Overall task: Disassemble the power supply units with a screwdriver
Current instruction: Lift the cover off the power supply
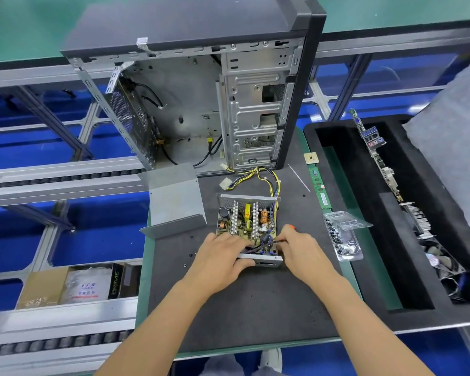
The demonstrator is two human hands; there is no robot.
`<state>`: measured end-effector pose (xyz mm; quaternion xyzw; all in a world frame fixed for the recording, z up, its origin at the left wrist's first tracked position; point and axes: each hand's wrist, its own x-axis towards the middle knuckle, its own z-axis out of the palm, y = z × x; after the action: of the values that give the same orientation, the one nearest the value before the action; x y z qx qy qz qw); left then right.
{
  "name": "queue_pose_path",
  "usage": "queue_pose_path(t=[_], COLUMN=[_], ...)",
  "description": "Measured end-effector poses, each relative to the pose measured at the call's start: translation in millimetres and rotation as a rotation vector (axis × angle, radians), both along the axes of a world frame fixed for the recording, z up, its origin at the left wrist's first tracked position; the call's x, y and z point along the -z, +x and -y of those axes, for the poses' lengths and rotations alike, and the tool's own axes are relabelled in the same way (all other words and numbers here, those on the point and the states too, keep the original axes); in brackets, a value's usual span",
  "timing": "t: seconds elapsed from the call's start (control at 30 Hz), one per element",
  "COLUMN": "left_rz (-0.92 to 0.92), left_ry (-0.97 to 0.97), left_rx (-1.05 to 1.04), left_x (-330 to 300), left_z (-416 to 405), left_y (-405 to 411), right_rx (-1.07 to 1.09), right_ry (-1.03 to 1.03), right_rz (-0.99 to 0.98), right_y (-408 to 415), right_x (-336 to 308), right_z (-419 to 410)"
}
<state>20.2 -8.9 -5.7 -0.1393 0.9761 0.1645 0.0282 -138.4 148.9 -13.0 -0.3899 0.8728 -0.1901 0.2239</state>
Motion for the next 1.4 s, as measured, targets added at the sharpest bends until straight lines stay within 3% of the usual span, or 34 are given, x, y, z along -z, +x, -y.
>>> queue_pose_path(t=[0.1,0.23,0.53,0.73,0.93,1.2,1.4], left_rz=[0.04,0.021,0.145,0.103,0.113,-0.057,-0.122], left_ry=[0.076,0.41,0.485,0.49,0.365,0.399,0.603], left_rx=[0.006,-0.141,-0.245,-0.298,-0.276,-0.309,-0.444], left_x=[-3,-13,-27,-25,-37,-36,-46], left_z=[2,10,23,16,10,4,19], left_y=[0,1,-11,-11,-28,-19,-12], right_rx=[0.0,0.036,0.017,0.077,0.177,0.206,0.211], right_ry=[0.017,-0.064,-0.046,-0.108,-0.169,-0.246,-0.358], right_rz=[0.031,0.08,0.166,0.228,0.24,0.271,0.358], right_y=[-1,-2,-2,2,1,2,10], right_x=[-3,-8,-18,-14,-9,-15,-28], right_z=[-2,-3,-2,-7,-8,-8,1])
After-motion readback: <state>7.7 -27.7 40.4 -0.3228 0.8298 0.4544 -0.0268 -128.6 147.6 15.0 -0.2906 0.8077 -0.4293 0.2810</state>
